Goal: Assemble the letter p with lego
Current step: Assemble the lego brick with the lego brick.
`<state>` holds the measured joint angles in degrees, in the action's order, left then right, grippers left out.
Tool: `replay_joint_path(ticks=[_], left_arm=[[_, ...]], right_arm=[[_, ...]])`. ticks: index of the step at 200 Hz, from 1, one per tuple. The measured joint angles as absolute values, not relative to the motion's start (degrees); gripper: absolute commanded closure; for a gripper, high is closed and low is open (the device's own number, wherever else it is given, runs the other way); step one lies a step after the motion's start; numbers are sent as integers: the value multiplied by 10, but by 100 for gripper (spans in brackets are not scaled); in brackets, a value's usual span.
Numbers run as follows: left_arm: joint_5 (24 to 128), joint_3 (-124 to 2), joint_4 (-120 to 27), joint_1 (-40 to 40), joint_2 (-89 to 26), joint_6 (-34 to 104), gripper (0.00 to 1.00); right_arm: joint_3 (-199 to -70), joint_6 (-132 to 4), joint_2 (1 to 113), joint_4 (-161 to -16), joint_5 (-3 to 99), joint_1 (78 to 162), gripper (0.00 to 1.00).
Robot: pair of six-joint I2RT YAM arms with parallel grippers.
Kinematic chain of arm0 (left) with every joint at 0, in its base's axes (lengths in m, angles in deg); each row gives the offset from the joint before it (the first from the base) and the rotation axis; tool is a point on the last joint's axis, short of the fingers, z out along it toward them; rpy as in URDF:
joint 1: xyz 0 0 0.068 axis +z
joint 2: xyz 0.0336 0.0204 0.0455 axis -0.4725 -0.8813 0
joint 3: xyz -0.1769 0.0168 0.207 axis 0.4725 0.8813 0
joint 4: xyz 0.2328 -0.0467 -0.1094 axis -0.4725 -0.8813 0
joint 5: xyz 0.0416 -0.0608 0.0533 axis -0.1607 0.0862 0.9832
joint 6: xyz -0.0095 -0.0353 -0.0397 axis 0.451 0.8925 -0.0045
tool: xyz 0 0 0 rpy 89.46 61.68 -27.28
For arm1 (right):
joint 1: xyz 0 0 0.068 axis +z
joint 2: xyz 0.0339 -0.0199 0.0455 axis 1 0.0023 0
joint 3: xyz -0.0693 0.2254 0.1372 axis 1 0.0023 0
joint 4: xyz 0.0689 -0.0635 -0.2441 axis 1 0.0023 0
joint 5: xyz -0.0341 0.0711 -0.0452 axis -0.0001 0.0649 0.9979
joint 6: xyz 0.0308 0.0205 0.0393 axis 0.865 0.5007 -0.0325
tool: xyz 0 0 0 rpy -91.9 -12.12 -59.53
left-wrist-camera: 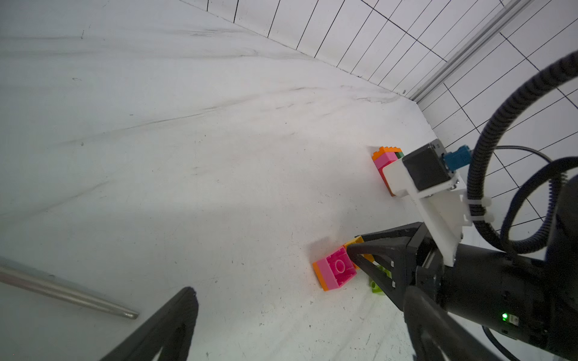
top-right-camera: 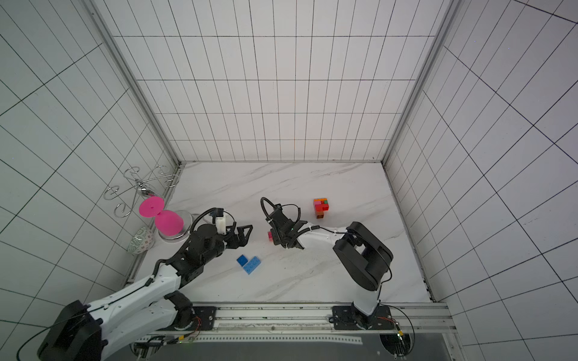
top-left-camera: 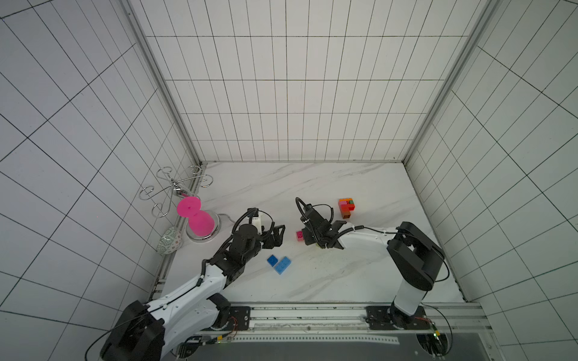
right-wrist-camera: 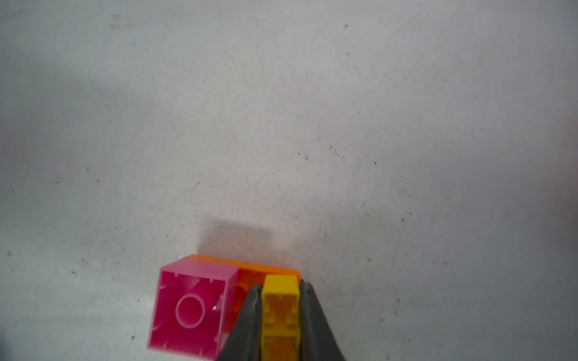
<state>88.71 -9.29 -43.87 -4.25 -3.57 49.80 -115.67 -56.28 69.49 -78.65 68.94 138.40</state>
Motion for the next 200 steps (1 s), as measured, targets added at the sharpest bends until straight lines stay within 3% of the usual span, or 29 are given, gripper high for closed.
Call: replay_joint_path(ticks=[200], left_arm=[[887,-93,-447,-43,-31,500,2]], right_arm=[[-1147,-541,728,-860,776,1423,100]])
